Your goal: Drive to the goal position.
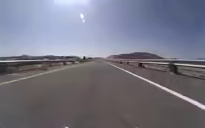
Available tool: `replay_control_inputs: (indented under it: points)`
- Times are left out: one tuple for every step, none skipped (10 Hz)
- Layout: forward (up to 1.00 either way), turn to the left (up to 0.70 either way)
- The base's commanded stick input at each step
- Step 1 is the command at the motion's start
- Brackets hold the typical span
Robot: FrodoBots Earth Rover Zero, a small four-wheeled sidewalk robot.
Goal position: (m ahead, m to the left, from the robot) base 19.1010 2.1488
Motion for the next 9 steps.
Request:
replay_control_inputs:
  points:
    - [1.0, 0.0]
    - [1.0, 0.0]
    - [1.0, 0.0]
    - [1.0, 0.0]
    - [1.0, 0.0]
    - [1.0, 0.0]
    - [1.0, 0.0]
    - [1.0, 0.0]
    - [1.0, 0.0]
